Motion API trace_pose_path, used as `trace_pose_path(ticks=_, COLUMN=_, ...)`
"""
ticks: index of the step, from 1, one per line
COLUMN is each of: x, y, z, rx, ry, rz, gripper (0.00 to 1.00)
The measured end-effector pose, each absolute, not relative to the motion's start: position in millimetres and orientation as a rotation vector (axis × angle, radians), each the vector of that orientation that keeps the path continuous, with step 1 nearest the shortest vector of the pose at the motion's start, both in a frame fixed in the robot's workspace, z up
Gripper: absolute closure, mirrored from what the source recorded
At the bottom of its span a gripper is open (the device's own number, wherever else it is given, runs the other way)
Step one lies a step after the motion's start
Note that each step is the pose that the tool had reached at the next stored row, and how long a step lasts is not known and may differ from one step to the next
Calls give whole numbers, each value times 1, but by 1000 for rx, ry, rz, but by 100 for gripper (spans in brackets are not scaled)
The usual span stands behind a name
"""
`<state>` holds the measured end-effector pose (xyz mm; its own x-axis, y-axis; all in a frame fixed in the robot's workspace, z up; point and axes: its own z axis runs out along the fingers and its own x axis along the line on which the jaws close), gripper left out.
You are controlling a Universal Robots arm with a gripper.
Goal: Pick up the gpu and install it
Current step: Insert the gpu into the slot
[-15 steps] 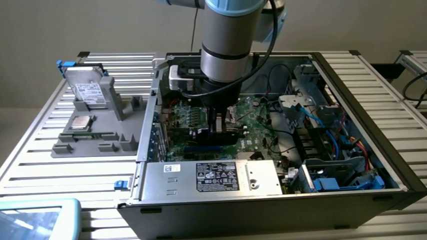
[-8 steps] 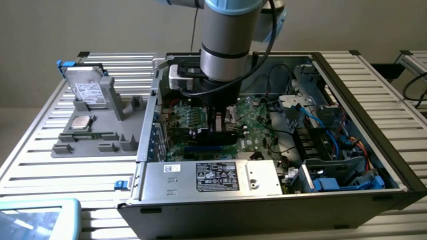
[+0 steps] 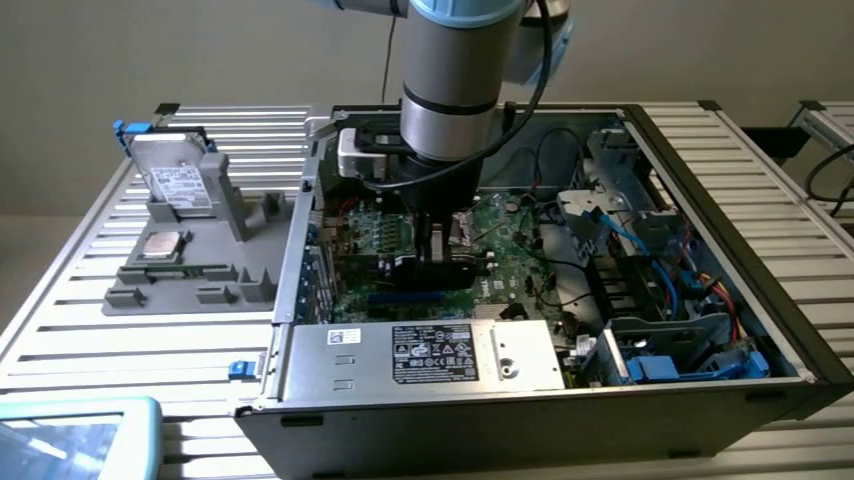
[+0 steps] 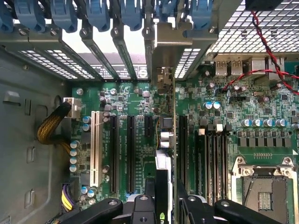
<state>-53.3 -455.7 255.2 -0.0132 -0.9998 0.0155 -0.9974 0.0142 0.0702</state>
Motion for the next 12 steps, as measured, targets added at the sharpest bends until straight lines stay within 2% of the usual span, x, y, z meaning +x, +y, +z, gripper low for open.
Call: trace_pose_path(ticks=12, x=-55, y=-456, z=253, rx=2163, ry=-2192, rz=-61, gripper=73)
